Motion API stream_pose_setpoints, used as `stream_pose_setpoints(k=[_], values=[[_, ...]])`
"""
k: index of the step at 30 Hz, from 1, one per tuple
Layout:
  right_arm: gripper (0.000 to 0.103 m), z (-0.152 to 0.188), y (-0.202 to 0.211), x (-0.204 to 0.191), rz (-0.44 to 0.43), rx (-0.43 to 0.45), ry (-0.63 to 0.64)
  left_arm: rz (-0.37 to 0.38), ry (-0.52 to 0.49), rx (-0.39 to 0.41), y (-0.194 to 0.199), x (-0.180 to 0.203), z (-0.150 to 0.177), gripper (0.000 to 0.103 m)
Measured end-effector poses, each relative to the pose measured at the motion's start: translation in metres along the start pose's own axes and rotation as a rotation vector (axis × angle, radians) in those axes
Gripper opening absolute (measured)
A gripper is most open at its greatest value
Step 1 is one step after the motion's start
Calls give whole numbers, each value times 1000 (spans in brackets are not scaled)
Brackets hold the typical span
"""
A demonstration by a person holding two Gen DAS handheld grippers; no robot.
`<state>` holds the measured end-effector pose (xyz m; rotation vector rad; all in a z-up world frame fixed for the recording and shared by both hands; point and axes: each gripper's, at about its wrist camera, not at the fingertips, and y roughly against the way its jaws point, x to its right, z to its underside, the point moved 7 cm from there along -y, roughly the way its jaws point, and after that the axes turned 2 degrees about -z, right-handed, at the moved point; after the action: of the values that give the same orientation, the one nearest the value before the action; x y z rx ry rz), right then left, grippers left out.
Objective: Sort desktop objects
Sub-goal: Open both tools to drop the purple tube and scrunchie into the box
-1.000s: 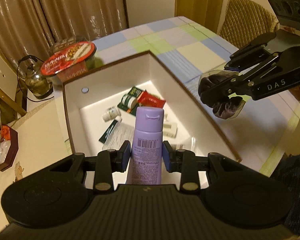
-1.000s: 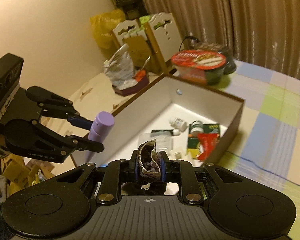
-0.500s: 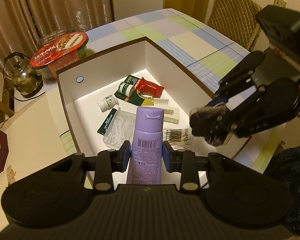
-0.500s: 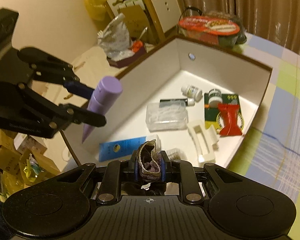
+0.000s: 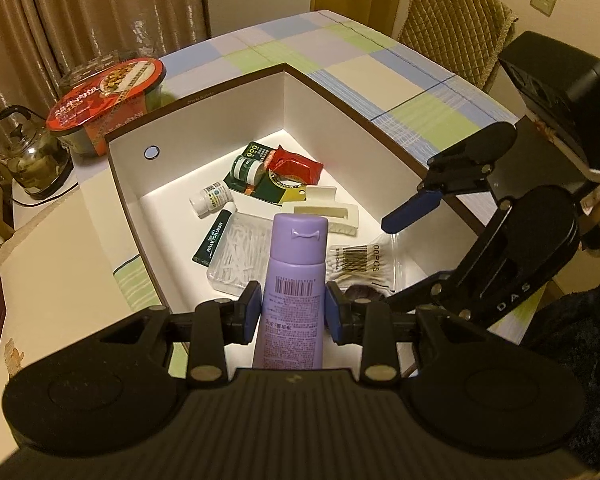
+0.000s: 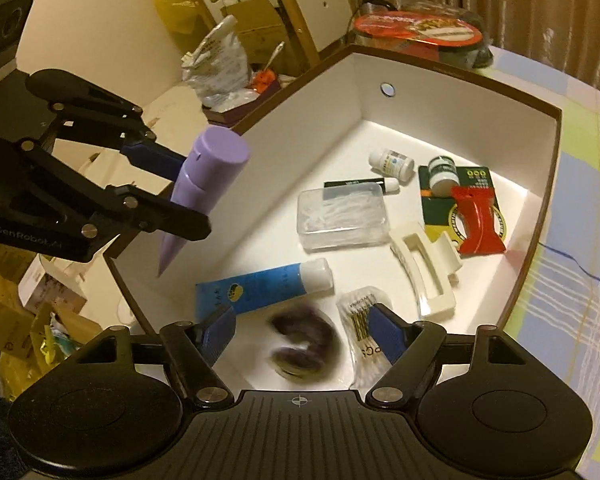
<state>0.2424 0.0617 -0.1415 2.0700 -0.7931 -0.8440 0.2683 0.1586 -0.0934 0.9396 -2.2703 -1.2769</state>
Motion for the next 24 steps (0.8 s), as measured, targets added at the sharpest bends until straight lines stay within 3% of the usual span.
stream_pose_setpoints(k=[12,20,21,23,24], values=[[76,-3,11,12,61,14,-41,63,-57,-72,-26,8,7,29],[76,-6,24,23,99,39,-63,153,-73,-117,-48,21,4,29],[76,-6,25,24,101,41,-64,159,-79,-122,-49,23,4,31],[76,-7,27,26,105,45,-67,165,-91,-129,-51,27,3,52],[76,-8,27,27,105,46,-69,167,-97,-132,-52,30,3,53]])
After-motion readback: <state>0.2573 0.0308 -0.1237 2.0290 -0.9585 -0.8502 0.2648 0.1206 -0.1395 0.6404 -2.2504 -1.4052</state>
